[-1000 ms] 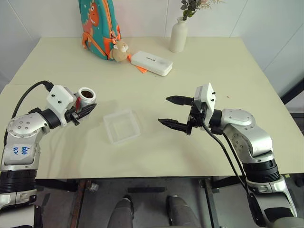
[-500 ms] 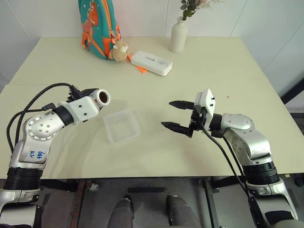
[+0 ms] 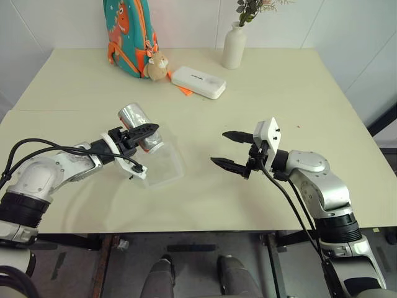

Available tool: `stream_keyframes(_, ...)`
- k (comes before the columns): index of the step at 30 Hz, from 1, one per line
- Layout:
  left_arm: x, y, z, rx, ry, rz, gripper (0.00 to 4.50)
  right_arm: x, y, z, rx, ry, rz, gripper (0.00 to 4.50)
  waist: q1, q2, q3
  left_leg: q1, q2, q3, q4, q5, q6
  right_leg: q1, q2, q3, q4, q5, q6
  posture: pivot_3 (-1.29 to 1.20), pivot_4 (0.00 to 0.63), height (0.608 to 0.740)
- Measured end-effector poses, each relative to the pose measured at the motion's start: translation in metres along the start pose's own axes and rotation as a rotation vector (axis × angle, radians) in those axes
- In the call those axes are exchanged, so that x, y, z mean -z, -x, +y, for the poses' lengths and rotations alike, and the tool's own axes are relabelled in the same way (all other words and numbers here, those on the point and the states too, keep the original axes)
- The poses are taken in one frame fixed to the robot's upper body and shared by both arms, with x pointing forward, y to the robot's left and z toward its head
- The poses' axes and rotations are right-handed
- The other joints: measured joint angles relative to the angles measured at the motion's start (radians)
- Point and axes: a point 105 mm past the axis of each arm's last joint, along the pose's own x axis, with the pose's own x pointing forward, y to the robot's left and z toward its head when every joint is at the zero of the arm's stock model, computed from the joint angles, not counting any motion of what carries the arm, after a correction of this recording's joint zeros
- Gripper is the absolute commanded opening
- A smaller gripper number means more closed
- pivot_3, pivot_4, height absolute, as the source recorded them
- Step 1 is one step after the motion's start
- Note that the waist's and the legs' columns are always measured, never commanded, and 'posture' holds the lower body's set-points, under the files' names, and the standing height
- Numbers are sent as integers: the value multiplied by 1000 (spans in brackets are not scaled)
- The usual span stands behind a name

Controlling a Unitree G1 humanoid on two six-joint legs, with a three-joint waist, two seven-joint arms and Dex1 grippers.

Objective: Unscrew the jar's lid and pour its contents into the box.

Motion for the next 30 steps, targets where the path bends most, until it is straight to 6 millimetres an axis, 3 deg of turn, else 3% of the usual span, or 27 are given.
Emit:
stream_keyframes(11,-8,-8,3,-60,-105,-55,2011,2,2,1,33,-15,-15,4452,0,0,0,0,0,0,0,0,0,-1,0,0,2,0,1,0,150,740)
stream_keyframes(17,0,-1,4,-45,84,-25,2011,-1,5,3,34,-17,-32,4452,0,0,0,0,0,0,4,0,0,0,0,0,6,0,1,0,150,740)
stream_keyframes(19,9,2,8,-58,262,34,2011,-1,6,4,34,-19,-37,4452,0,0,0,0,0,0,5,0,0,0,0,0,6,0,1,0,150,740)
stream_keyframes(22,31,6,5,-56,668,187,2011,-3,7,6,18,-13,-40,4452,0,0,0,1,0,0,6,0,0,0,0,0,8,0,0,0,150,740)
stream_keyframes(25,48,8,-14,-57,1151,351,2011,-6,9,8,-6,0,-39,4452,0,0,0,1,0,-1,8,1,1,1,1,0,10,0,0,0,150,740)
stream_keyframes(30,63,22,-49,-132,1790,538,2011,-6,13,9,-22,9,-15,4452,-5,0,0,2,1,-2,10,1,1,1,2,0,12,-1,0,0,150,740)
